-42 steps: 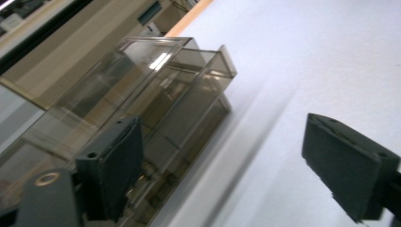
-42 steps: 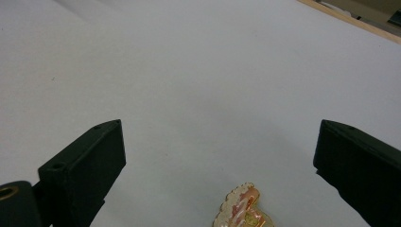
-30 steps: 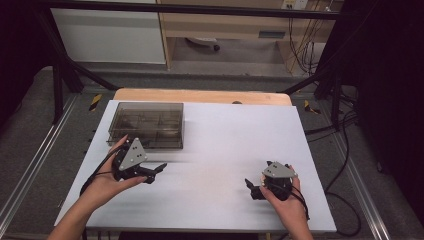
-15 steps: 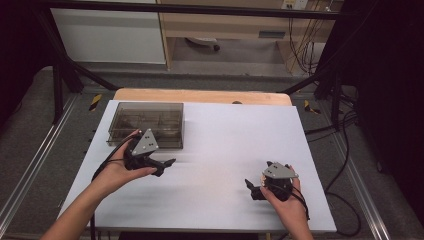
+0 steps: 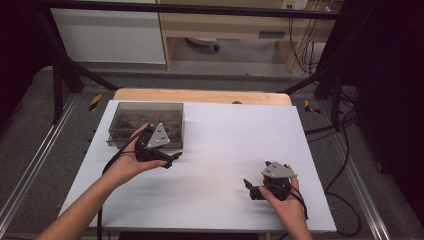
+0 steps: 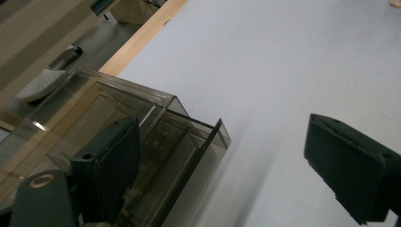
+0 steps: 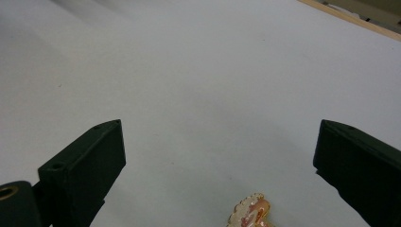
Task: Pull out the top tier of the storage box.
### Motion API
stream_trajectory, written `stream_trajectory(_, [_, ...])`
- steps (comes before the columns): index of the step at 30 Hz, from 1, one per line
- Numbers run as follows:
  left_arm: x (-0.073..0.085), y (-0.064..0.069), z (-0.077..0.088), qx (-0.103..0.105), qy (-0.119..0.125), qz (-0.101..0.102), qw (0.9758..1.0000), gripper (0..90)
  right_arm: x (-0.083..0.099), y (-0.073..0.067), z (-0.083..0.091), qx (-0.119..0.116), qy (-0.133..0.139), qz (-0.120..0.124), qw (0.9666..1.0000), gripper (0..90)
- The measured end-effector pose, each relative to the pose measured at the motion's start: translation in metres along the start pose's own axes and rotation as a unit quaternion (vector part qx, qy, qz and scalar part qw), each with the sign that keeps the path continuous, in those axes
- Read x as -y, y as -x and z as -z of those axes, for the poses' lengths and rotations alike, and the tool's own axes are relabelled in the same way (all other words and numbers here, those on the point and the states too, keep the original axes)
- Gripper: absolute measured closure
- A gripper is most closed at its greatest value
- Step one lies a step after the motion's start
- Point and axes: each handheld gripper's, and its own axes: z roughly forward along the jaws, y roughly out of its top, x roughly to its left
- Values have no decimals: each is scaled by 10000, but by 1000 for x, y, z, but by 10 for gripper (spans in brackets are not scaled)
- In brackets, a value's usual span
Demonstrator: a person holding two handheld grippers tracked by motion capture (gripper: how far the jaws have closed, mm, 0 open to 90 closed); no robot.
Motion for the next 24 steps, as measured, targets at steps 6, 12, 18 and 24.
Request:
stream_trajectory(6, [-1, -3, -3, -31, 23, -56, 10000, 134, 0, 1, 4, 8, 80, -11, 10000, 37])
stream_trajectory(12, [1, -4, -3, -96, 3, -238, 9997, 169, -2, -1, 4, 26, 126, -63, 9999, 37])
stream_trajectory(18, [4, -6, -2, -183, 24, -314, 9993, 216, -1, -1, 4, 14, 126, -77, 9999, 38])
stream_trajectory(24, [7, -8, -5, -162, -58, -436, 9989, 302, -1, 3, 3, 59, 133, -111, 9998, 39])
